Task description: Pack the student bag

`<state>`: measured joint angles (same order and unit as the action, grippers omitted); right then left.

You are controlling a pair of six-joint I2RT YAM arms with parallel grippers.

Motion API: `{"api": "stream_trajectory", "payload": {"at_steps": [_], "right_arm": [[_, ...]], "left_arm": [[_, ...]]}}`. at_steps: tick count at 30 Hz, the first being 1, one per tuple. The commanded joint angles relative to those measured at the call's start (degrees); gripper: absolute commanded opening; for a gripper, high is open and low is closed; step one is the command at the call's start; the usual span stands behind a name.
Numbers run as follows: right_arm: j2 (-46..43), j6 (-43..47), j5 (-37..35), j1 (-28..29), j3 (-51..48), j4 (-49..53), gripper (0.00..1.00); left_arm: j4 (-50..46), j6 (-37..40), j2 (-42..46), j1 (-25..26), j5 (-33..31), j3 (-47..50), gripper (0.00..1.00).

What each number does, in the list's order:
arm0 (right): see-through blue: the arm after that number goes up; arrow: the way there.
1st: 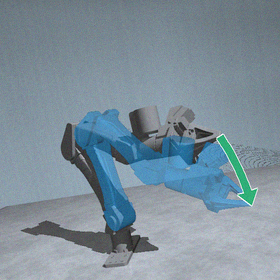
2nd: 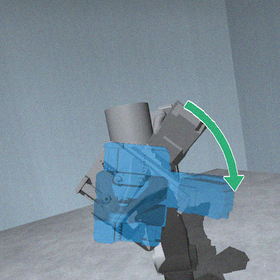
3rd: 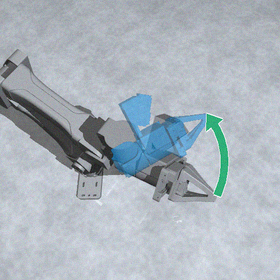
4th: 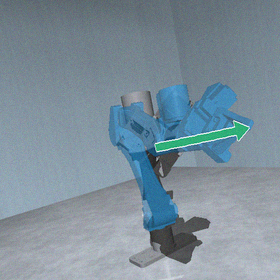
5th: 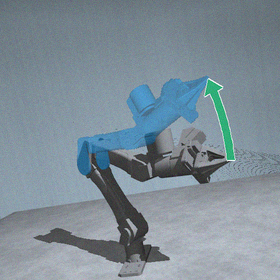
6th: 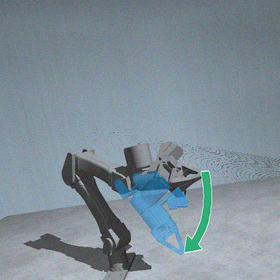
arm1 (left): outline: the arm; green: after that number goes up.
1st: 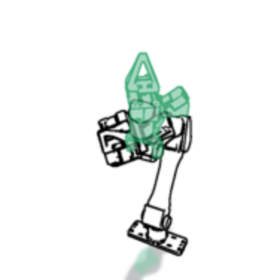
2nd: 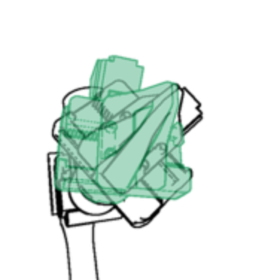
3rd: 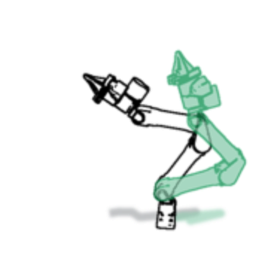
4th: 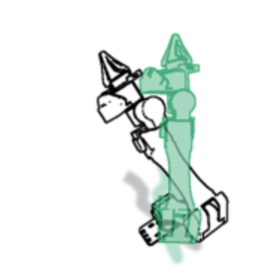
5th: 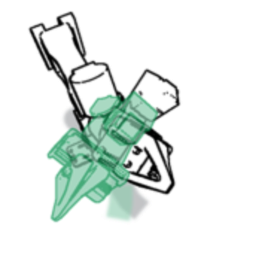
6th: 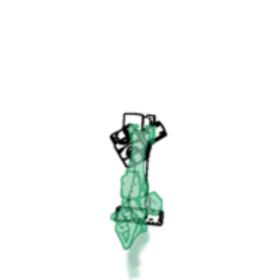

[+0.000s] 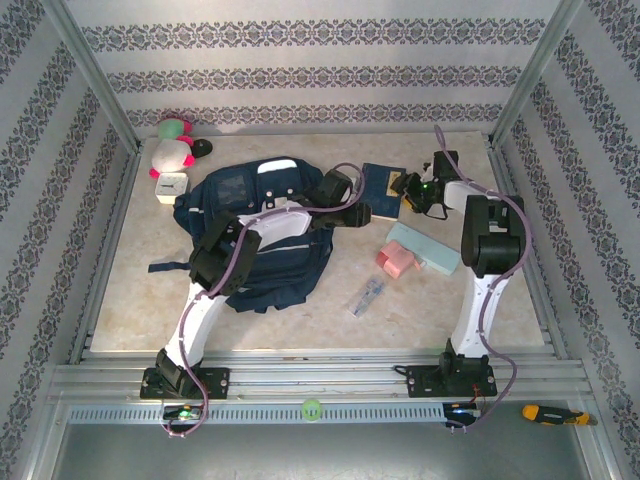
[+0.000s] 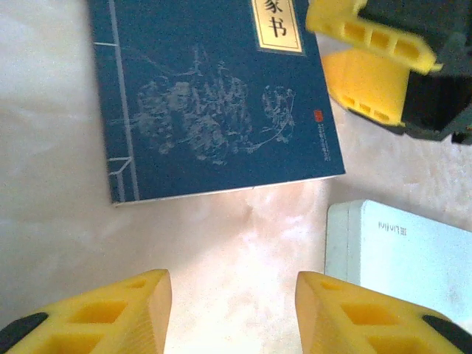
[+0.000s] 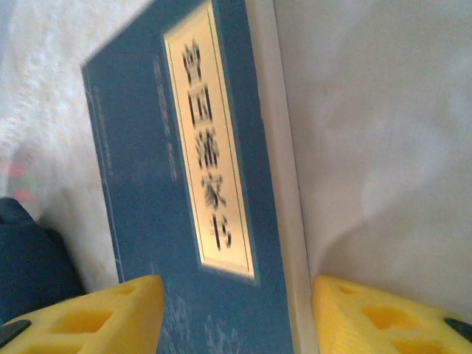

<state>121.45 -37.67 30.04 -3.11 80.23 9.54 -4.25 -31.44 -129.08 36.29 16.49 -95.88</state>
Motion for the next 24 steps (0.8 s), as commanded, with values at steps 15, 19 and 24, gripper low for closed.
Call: {"api": "stream_trajectory", "payload": {"at_steps": [15,19,24], "right_arm": [[-1.3,6.4,-7.9,2.7,6.1,13.1,0.40],[1.0,7.2,-9.6,3.2,8.5,16.3,0.39],[2.5,7.1,-12.7,3.6,9.3,18.4,0.38]], "left_arm": [[-14.8,0.8,-15.2,-4.1,-3.9,-28.3,0.46],[-18.3,0.6,-18.0,-4.1,-3.5,-32.6,0.46],[-20.9,0.4,-19.3,-4.1,-3.9,-34.5,0.44]]}}
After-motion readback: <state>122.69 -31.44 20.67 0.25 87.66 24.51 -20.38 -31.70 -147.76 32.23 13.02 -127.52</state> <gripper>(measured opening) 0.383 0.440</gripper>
